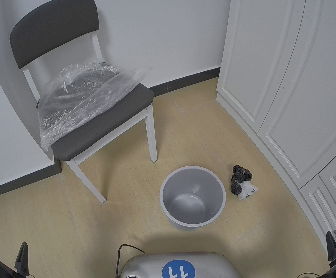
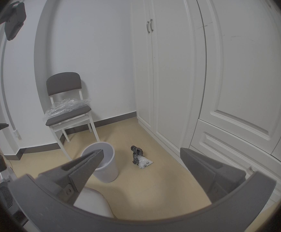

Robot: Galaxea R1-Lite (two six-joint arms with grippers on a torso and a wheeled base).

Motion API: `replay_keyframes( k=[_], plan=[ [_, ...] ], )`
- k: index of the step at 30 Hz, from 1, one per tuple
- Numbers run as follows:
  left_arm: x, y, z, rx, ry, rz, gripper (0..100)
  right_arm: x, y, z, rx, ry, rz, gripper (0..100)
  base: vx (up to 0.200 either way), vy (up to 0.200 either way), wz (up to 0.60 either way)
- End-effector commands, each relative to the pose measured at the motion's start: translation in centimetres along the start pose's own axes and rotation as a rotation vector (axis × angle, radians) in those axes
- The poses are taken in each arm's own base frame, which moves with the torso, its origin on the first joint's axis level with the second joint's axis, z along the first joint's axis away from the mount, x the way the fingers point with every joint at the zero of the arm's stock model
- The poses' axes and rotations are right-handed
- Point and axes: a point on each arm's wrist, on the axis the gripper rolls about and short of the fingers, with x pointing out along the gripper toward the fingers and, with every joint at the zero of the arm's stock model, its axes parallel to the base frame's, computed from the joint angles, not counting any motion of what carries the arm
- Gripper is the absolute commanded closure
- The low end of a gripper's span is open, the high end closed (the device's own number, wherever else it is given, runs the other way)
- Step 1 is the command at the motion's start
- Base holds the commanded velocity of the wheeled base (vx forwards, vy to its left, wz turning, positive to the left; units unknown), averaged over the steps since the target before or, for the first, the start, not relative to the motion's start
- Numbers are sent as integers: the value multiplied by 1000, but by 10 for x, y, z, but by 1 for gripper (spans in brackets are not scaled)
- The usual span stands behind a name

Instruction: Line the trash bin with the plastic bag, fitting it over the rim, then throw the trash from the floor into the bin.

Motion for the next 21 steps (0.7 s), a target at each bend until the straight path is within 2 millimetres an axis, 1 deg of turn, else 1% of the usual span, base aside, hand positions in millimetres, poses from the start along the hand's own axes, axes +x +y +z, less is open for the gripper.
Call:
replay_keyframes(
  k=[1, 21],
  plan=[
    [0, 0, -5, 1, 1, 0, 0, 0, 0, -5, 0, 1, 0, 0, 0, 0, 0],
    [0, 0, -5, 1, 1, -1, 0, 0, 0, -5, -5, 2, 3, 0, 0, 0, 0]
  ],
)
